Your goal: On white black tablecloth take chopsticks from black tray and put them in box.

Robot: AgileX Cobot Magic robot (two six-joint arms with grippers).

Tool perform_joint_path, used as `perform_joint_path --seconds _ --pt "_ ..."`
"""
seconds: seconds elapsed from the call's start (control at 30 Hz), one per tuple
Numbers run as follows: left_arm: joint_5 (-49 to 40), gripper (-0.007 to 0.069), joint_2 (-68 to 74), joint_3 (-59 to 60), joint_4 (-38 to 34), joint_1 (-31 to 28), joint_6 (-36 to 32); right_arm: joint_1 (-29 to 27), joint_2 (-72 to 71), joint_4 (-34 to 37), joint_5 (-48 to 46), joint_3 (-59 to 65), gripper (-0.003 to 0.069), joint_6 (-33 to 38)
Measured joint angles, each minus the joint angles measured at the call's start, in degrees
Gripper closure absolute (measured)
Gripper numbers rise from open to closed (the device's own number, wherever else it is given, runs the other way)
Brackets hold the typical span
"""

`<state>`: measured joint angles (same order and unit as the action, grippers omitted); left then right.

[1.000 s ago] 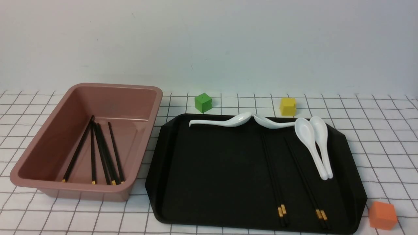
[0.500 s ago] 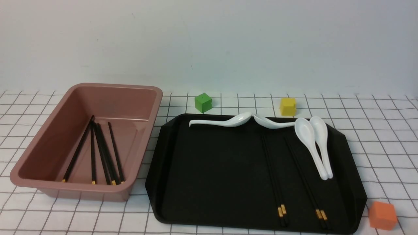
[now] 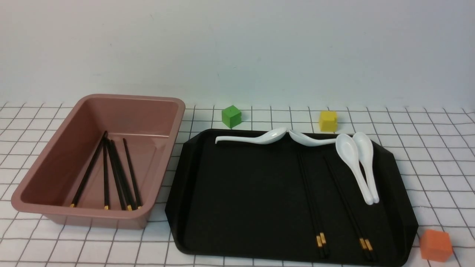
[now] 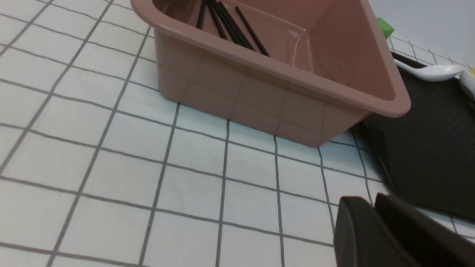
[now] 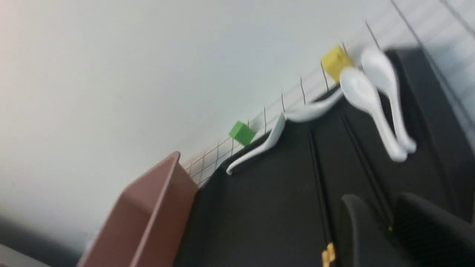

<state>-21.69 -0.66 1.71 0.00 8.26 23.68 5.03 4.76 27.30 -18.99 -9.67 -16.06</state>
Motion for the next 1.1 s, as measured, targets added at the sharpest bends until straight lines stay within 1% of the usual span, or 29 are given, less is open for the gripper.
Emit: perform_joint_path --seconds 0.03,0.1,0.13,0.17,0.2,0.27,0.33,0.4,0.43,0.47,0.5,0.53,0.57,0.63,0.67,0.7,0.8,0.9,1.1 --pt "0.00 0.0550 0.00 0.00 0.00 0.00 0.00 0.00 3.61 -3.85 -2.58 -3.97 0.0583 1.46" --pt "0.00 0.0550 0.00 0.00 0.00 0.00 0.00 0.00 12.92 -12.29 -11.69 -12.07 0.0655 2.43" --pt "0.00 0.0550 0.00 0.00 0.00 0.00 0.00 0.00 17.10 -15.47 -17.44 -14.97 0.0666 2.37" --pt "0.00 0.0550 0.00 0.00 0.00 0.00 0.00 0.00 24.48 -19.40 -22.98 -18.69 0.0671 2.37" --pt "0.00 0.0550 0.00 0.00 0.00 0.00 0.00 0.00 29.35 -21.80 -28.32 -21.52 0.0671 2.49" --pt "0.00 0.0550 0.00 0.00 0.00 0.00 0.00 0.42 36.03 -22.05 -32.47 -24.07 0.0668 4.08" --pt "0.00 0.0549 0.00 0.00 0.00 0.00 0.00 2.32 42.62 -18.56 -32.27 -25.89 0.0657 8.48" --pt "0.00 0.0545 0.00 0.00 0.00 0.00 0.00 5.22 47.68 -13.29 -30.05 -27.17 0.0624 13.17" --pt "0.00 0.0545 0.00 0.00 0.00 0.00 0.00 6.00 48.81 -12.83 -29.75 -27.32 0.0615 13.60" --pt "0.00 0.0542 0.00 0.00 0.00 0.00 0.00 8.98 52.74 -10.47 -27.46 -28.49 0.0569 16.06" --pt "0.00 0.0540 0.00 0.00 0.00 0.00 0.00 11.72 56.12 -9.77 -25.92 -29.97 0.0522 17.01" --pt "0.00 0.0538 0.00 0.00 0.00 0.00 0.00 14.02 58.91 -9.84 -24.95 -30.94 0.0489 17.07" --pt "0.00 0.0537 0.00 0.00 0.00 0.00 0.00 16.19 61.62 -10.40 -23.82 -32.18 0.0440 16.69" --pt "0.00 0.0533 0.00 0.00 0.00 0.00 0.00 19.21 65.78 -12.22 -22.17 -34.37 0.0391 14.90" --pt "0.00 0.0532 0.00 0.00 0.00 0.00 0.00 19.83 66.78 -12.84 -21.87 -34.95 0.0374 14.25" --pt "0.00 0.0531 0.00 0.00 0.00 0.00 0.00 21.69 70.57 -15.79 -20.85 -37.63 0.0339 11.14" --pt "0.00 0.0531 0.00 0.00 0.00 0.00 0.00 22.68 77.42 -19.99 -20.51 -42.20 0.0314 5.48" --pt "0.00 0.0531 0.00 0.00 0.00 0.00 0.00 22.74 84.02 -22.30 -20.95 -46.85 0.0309 2.93" --pt "0.00 0.0525 0.00 0.00 0.00 0.00 0.00 22.94 94.92 -22.48 -21.66 -53.58 0.0309 2.24"
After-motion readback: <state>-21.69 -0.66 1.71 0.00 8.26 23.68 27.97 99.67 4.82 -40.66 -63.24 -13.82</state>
